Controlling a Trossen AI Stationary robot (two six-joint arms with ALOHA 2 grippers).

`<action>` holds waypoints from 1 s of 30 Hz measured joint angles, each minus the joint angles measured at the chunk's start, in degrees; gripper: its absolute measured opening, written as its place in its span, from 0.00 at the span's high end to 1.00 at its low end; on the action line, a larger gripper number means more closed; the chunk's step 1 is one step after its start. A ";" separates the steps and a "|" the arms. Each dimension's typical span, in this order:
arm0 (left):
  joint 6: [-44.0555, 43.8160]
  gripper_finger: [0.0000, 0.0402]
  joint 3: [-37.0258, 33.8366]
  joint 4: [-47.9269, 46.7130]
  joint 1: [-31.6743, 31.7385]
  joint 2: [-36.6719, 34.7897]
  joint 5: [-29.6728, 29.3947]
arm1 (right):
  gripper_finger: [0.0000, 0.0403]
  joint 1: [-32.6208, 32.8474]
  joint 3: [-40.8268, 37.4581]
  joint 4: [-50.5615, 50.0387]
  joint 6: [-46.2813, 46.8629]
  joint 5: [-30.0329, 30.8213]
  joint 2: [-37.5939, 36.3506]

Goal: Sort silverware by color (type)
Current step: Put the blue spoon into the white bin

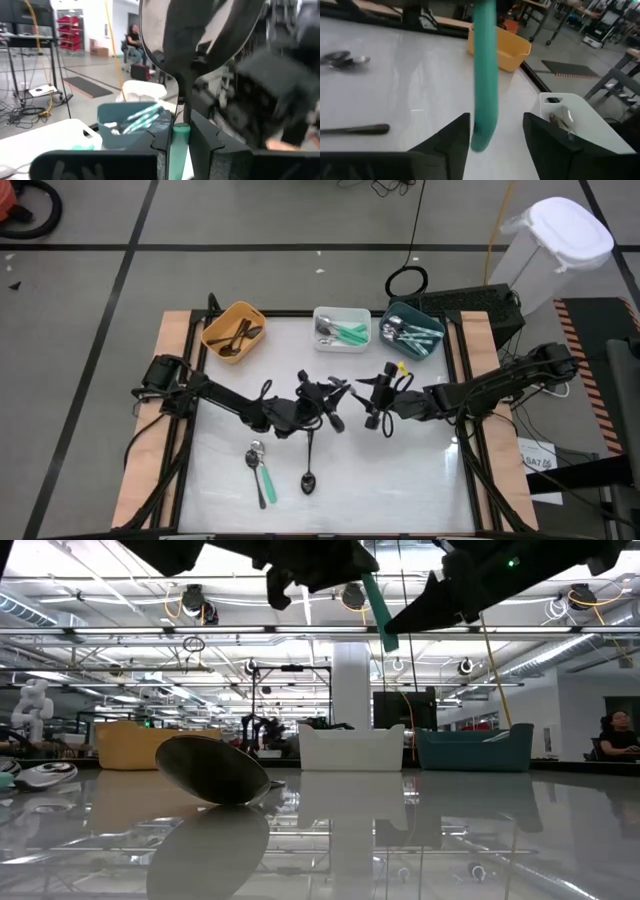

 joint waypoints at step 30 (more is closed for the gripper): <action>0.14 0.87 -0.02 2.15 -0.07 0.13 0.66 | 0.89 2.00 -0.07 2.40 -3.70 7.98 3.11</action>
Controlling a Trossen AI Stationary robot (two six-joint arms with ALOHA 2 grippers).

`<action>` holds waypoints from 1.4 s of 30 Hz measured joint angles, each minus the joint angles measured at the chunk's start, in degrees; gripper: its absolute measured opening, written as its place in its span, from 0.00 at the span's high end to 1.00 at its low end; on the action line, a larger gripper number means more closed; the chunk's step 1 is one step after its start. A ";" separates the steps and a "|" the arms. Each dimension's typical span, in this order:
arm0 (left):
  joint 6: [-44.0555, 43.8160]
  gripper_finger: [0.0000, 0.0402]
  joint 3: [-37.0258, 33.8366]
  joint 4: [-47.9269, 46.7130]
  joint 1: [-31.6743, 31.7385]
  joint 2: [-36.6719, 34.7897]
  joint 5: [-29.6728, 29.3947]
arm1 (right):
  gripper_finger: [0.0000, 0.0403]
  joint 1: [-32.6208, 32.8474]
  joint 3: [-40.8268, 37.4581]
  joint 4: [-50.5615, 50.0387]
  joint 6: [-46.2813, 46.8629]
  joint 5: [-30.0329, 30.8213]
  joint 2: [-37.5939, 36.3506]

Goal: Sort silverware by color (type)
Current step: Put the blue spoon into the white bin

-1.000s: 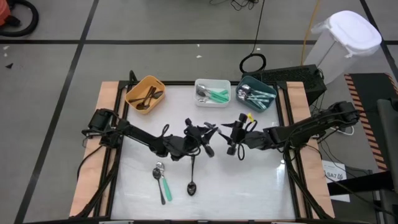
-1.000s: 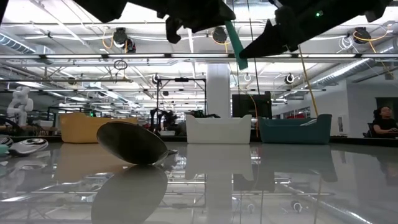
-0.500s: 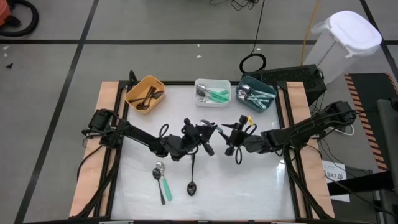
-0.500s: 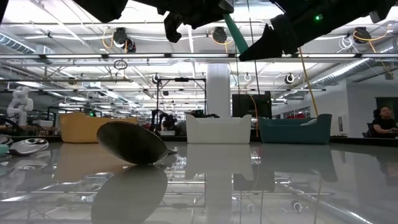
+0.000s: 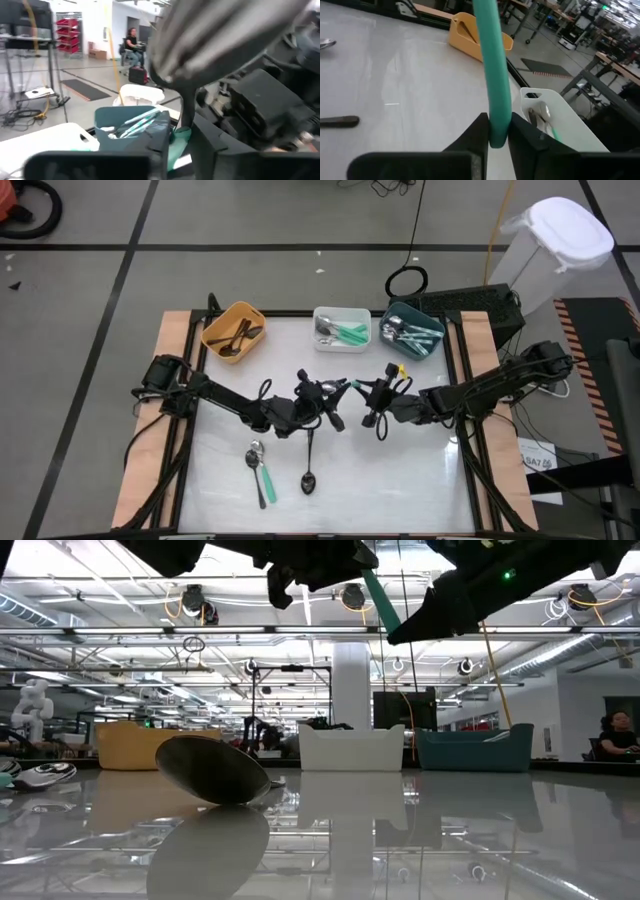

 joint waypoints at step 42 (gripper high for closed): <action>20.70 0.51 0.00 -21.26 2.75 -4.39 53.64 | 0.88 -8.01 -0.46 -7.60 10.22 -68.19 -2.40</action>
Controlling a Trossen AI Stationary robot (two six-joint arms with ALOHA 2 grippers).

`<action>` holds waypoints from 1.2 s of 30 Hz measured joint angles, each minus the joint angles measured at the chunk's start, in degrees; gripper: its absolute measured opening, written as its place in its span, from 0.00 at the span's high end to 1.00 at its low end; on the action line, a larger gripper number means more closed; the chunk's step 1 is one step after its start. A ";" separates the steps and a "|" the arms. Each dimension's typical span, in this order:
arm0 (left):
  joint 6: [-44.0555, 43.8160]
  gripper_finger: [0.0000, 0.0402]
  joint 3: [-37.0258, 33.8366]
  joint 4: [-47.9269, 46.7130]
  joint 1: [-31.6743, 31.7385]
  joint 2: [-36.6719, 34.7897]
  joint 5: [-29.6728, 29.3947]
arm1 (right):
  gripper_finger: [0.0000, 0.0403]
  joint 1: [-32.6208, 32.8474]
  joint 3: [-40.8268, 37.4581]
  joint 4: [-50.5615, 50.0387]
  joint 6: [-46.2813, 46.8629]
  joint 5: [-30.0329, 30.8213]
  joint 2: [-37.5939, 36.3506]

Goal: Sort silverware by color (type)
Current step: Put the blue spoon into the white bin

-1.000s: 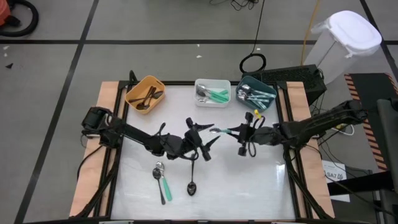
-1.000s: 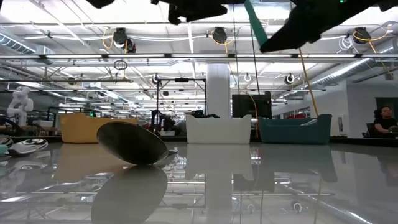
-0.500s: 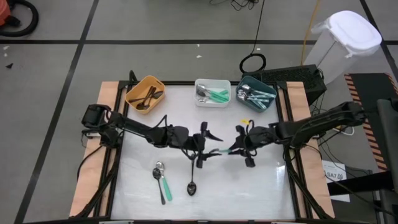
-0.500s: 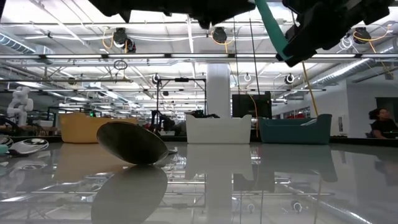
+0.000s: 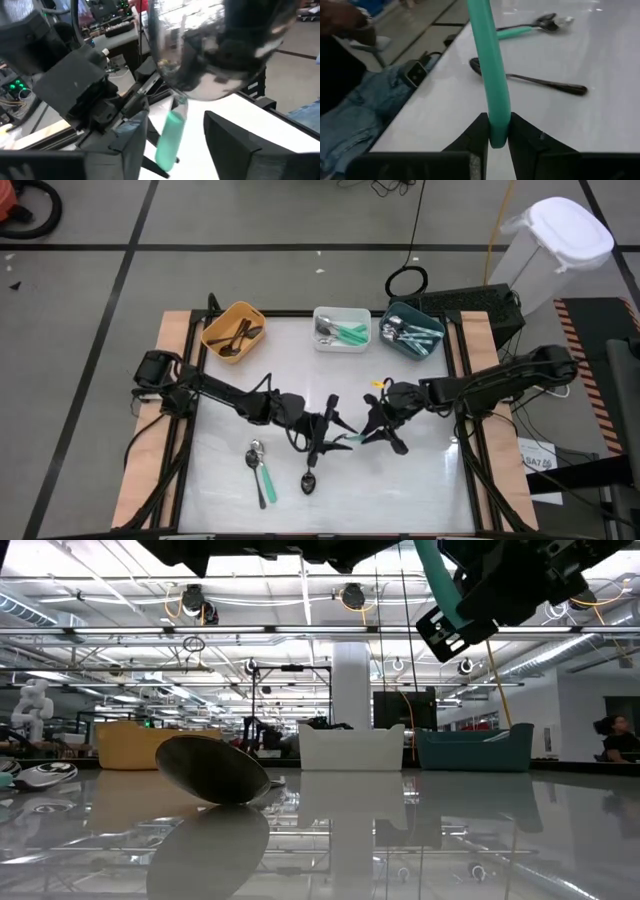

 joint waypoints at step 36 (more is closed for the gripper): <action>1.95 0.67 0.44 6.25 -0.22 3.32 10.18 | 0.88 -2.00 0.00 9.19 1.71 -12.36 6.66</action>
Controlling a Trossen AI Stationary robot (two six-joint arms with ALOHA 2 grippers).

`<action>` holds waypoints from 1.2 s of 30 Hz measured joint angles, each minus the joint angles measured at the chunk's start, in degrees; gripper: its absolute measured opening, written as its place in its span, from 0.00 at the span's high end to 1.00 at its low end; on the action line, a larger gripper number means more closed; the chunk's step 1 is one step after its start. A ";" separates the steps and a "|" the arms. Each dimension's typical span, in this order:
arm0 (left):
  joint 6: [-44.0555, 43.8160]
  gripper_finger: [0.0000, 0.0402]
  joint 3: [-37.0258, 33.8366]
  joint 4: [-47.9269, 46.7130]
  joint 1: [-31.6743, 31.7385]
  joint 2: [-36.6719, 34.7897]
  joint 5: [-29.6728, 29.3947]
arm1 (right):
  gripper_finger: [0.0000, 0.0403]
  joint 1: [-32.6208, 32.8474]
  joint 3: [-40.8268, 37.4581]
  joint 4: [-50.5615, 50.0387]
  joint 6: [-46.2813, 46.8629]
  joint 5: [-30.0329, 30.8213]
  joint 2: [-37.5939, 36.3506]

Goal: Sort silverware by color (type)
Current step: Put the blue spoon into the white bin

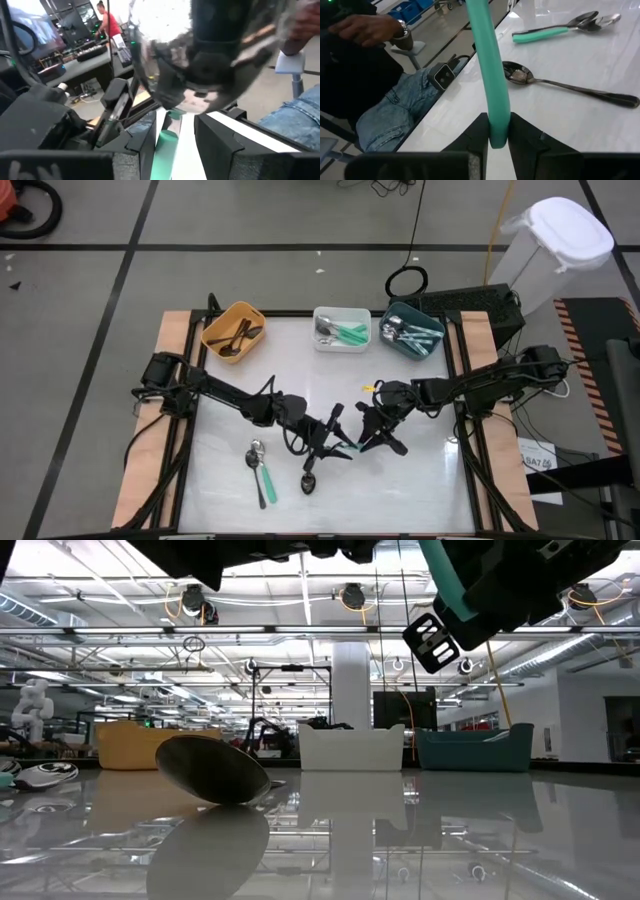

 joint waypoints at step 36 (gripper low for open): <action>-16.43 0.90 -0.09 5.37 2.63 0.04 -43.78 | 0.49 2.46 0.04 -18.13 -1.80 53.04 -12.66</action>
